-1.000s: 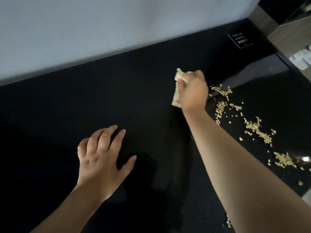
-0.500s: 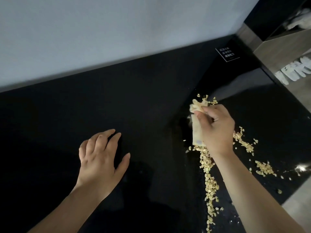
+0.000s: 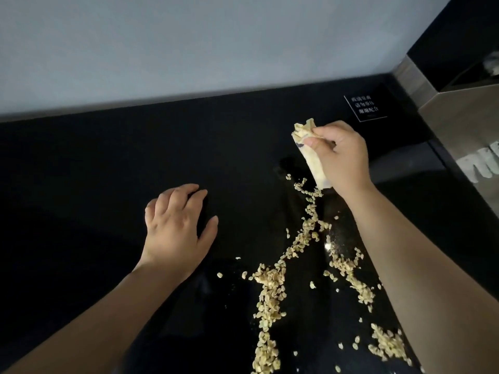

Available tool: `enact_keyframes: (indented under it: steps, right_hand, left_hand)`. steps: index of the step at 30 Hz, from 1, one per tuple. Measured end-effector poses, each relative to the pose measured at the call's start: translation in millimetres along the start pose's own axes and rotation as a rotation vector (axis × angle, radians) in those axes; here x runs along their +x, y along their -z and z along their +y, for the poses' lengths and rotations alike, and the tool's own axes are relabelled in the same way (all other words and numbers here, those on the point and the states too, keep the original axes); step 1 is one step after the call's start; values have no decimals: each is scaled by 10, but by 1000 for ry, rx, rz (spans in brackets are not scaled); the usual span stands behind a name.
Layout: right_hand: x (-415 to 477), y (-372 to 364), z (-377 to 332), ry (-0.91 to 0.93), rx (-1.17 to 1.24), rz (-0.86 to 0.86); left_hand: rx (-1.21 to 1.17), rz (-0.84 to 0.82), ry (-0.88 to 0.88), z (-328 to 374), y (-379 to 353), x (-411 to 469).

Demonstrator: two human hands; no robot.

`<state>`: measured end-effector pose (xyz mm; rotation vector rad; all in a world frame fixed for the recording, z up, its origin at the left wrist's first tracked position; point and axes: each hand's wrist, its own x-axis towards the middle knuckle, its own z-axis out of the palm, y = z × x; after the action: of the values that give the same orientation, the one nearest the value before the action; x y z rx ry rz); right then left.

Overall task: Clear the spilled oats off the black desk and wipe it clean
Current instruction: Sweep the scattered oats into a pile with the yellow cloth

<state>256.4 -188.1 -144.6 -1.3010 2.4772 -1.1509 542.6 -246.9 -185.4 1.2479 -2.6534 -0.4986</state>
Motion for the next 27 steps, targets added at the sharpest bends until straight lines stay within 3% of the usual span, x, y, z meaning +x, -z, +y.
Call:
enact_keyframes:
  steps: [8, 17, 21, 23, 27]
  right_hand:
    - [528, -391, 266, 203, 27, -272]
    - [-317, -147, 451, 376, 97, -461]
    - [-646, 62, 401, 340, 167, -592]
    - [-618, 144, 344, 277, 217, -561]
    - [-74, 142, 218, 261, 210, -344]
  left_hand:
    - [24, 100, 151, 299, -149, 143]
    - [94, 104, 251, 389, -278, 182]
    - [123, 93, 235, 374, -274, 152]
    - [126, 78, 213, 386, -266, 148]
    - [114, 73, 185, 428, -250, 153]
